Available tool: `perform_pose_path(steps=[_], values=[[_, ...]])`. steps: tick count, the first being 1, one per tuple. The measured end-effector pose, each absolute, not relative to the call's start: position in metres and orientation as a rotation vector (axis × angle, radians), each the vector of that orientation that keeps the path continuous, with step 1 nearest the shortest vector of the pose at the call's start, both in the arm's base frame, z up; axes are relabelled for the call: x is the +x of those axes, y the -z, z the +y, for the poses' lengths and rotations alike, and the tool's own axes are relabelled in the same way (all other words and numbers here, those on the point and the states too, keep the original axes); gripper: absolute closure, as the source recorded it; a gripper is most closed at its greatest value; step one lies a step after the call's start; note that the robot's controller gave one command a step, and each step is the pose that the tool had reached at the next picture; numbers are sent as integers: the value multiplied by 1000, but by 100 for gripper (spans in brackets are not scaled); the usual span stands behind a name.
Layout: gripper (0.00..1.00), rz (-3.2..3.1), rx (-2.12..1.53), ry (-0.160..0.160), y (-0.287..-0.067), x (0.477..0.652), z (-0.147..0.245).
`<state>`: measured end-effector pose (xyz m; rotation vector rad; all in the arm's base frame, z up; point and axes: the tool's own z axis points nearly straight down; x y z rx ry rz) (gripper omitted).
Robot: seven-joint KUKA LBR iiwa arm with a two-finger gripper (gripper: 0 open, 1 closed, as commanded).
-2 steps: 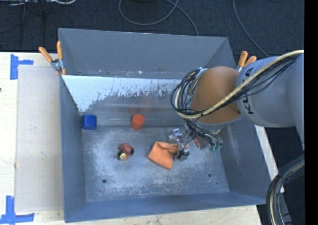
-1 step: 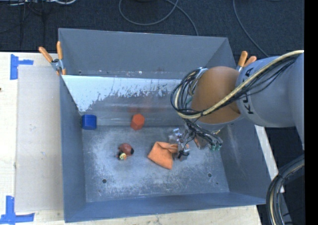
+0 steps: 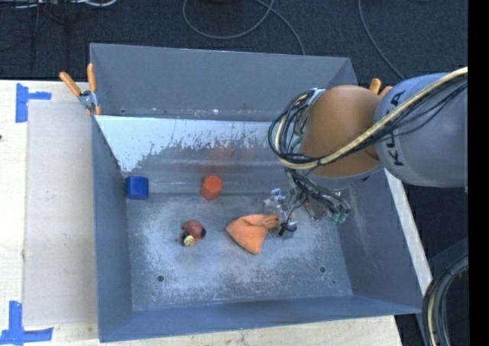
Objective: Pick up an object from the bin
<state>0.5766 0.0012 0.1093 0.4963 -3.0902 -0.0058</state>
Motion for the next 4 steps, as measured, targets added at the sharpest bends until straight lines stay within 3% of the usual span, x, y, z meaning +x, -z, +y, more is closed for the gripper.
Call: perform_pose_path(steps=[1, 2, 3, 4], values=[[100, -3109, 506, 1, -128, 585, -2], [100, -3084, 511, 8, -152, 574, 1], [100, -3114, 510, 0, -140, 583, -3], [100, -3085, 504, 8, -155, 569, -2]])
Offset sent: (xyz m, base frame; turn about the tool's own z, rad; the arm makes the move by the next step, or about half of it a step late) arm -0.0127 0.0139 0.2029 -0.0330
